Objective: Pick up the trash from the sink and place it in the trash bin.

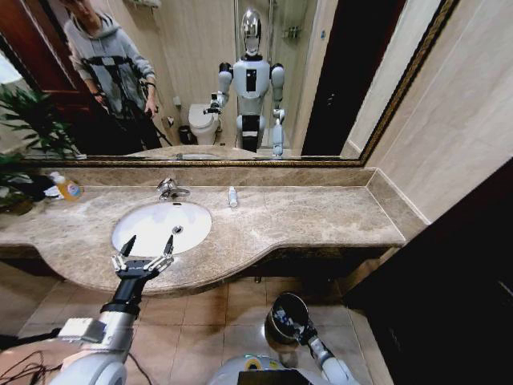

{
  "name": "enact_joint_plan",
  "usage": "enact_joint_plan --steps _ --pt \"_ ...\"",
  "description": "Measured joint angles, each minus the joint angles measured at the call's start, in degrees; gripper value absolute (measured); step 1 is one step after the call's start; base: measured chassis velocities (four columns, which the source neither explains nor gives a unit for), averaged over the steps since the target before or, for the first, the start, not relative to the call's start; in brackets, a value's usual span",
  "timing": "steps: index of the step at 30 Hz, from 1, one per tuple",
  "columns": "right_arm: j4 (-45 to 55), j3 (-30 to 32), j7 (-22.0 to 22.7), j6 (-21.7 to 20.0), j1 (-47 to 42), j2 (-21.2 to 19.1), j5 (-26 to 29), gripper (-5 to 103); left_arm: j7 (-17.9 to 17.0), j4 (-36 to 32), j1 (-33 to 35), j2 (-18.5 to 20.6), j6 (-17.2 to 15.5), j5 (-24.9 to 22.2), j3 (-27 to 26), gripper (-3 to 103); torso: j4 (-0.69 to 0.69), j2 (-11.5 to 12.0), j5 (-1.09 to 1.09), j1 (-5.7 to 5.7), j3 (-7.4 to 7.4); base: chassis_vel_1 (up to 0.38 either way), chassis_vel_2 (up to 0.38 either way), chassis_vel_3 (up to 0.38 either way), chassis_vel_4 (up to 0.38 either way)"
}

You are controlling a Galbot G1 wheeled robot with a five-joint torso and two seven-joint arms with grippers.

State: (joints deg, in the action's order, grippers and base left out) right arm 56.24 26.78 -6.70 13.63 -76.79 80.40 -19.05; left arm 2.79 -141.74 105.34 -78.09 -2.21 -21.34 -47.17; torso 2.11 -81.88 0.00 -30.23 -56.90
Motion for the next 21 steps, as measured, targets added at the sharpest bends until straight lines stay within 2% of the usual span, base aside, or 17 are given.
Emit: enact_joint_plan --steps 1,2,7,13,17,18,19,21 --pt "0.00 0.00 0.00 0.00 0.00 0.00 0.00 84 0.00 0.00 0.00 0.00 0.00 0.00 0.00 100 0.00 0.00 0.00 0.00 0.00 0.000 0.000 0.000 0.000" --pt "0.44 0.00 0.00 0.06 -0.24 -0.03 0.06 90 0.00 0.00 0.00 0.00 0.00 0.00 0.00 100 0.00 0.00 0.00 0.00 0.00 0.000 0.000 0.000 0.000" --pt "3.18 0.10 0.36 1.03 -1.56 -0.47 0.09 99 0.00 0.00 0.00 0.00 0.00 0.00 0.00 100 0.00 0.00 0.00 0.00 0.00 0.000 0.000 0.000 0.000" --pt "6.82 1.22 1.60 3.19 -3.52 -0.69 0.11 100 0.00 0.00 0.00 0.00 0.00 0.00 0.00 100 0.00 0.00 0.01 0.00 0.00 0.000 0.000 0.000 0.000" --pt "12.78 2.47 2.93 4.35 -6.43 -1.37 3.41 100 0.00 0.00 0.00 0.00 0.00 0.00 0.00 100 0.01 0.00 0.01 0.00 0.00 0.000 0.000 0.000 0.000" --pt "17.08 3.48 4.15 4.94 -8.76 -1.74 6.52 100 0.00 0.00 0.00 0.00 0.00 0.00 0.00 100 0.00 0.00 0.00 0.00 0.00 0.000 0.000 0.000 0.000" --pt "17.08 3.48 4.15 4.94 -8.76 -1.74 6.52 100 0.00 0.00 0.00 0.00 0.00 0.00 0.00 100 0.00 0.00 0.00 0.00 0.00 0.000 0.000 0.000 0.000" --pt "25.54 5.90 7.49 6.27 -13.84 -1.89 11.38 100 -0.01 0.00 0.00 0.00 0.00 0.00 0.00 100 0.01 0.00 0.02 0.00 0.00 0.000 0.000 0.000 0.000"
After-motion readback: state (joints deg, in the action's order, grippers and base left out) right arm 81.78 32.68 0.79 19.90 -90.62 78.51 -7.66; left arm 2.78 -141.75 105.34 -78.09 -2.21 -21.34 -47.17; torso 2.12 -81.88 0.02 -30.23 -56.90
